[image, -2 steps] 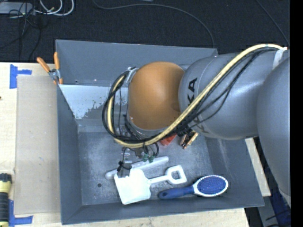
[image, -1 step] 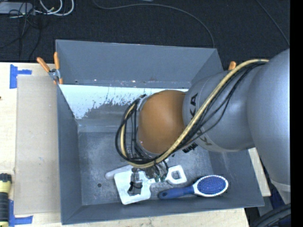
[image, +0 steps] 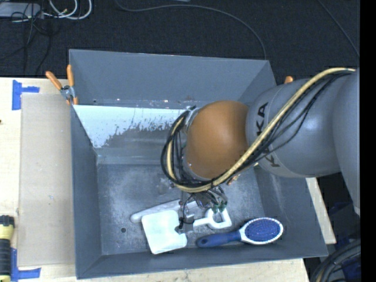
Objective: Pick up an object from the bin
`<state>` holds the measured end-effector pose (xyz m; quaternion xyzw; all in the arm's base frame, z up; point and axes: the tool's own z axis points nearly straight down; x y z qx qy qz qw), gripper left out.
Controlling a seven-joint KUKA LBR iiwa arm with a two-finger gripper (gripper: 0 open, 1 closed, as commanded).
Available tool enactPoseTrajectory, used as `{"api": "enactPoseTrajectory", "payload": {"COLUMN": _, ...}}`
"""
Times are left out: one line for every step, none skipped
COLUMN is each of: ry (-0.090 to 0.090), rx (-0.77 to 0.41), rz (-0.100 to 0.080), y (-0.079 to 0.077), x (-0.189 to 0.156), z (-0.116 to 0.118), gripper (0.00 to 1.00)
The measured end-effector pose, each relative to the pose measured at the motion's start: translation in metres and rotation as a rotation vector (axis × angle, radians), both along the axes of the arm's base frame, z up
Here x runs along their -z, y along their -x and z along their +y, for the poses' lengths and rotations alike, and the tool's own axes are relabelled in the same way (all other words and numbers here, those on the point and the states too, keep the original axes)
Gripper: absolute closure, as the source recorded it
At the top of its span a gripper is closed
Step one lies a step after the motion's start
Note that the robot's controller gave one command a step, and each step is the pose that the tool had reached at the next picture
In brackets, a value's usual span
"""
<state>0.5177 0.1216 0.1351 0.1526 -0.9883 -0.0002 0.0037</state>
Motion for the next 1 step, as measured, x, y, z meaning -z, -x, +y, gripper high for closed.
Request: {"api": "enactPoseTrajectory", "payload": {"ry": 0.000, "rx": -0.023, "rz": 0.000, "y": 0.0341, "x": 0.0129, "z": -0.0576, "gripper": 0.00}}
